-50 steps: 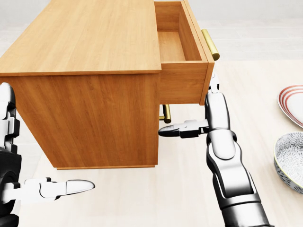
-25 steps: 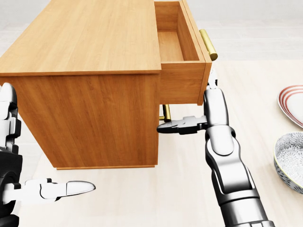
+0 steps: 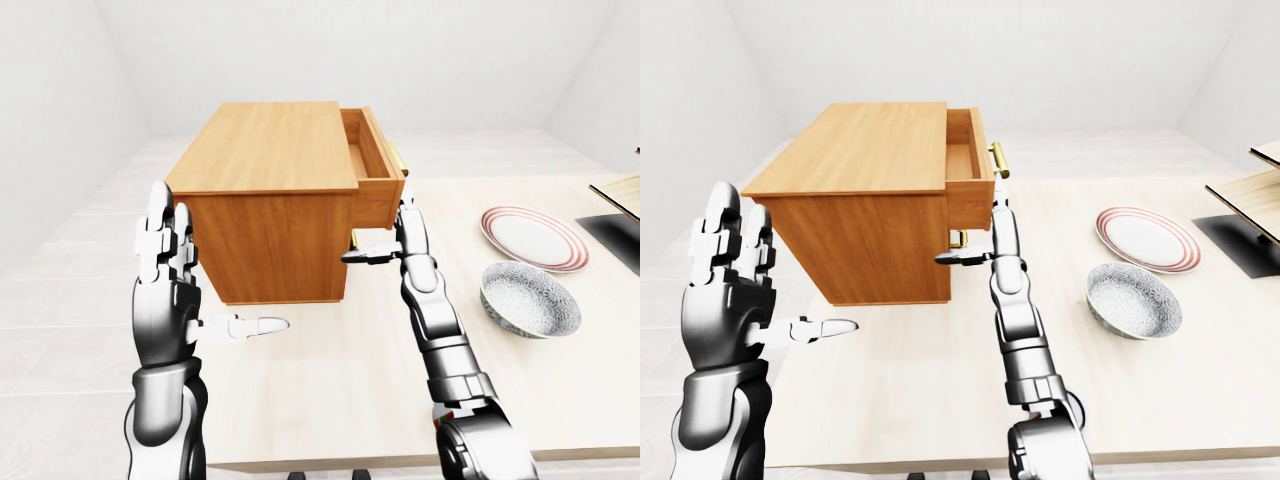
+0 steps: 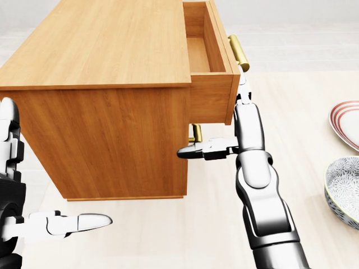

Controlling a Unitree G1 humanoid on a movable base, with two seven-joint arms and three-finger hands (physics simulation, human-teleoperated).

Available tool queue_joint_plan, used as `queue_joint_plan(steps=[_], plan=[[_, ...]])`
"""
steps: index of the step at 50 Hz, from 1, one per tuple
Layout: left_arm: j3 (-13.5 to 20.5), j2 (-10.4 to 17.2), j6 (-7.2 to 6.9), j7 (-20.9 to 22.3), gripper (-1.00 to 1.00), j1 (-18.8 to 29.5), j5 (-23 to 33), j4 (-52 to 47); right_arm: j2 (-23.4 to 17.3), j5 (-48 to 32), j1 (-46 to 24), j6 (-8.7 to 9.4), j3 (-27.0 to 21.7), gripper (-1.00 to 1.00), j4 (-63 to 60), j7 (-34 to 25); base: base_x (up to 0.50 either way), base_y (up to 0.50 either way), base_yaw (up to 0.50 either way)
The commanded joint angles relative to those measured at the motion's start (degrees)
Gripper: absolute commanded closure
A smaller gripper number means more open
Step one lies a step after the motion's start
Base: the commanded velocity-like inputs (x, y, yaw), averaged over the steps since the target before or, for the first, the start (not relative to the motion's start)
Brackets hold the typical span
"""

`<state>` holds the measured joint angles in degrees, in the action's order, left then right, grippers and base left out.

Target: Close the top drawer of the cabinet.

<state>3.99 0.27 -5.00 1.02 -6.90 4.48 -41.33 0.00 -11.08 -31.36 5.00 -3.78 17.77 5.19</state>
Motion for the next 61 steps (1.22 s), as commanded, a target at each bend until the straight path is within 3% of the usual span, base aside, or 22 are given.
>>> queue_joint_plan(steps=[1, 41, 61], plan=[[0.4, -0.2, 0.00, 0.1, -1.00, -0.1, -1.0, 0.1, 2.9, -0.6, -1.5, 0.00, 7.0, -1.00, 2.6, -2.7, 0.00, 0.00, 0.00], [0.3, -0.2, 0.00, 0.1, -1.00, 0.1, -1.2, -0.2, 8.5, -0.8, -10.2, 0.00, 8.8, -1.00, 17.1, -3.9, 0.00, 0.00, 0.00], [0.4, -0.2, 0.00, 0.1, -1.00, 0.2, -1.3, 0.1, 8.0, -1.4, -9.2, 0.00, 8.4, -1.00, 15.3, -4.6, 0.01, 0.00, 0.01]])
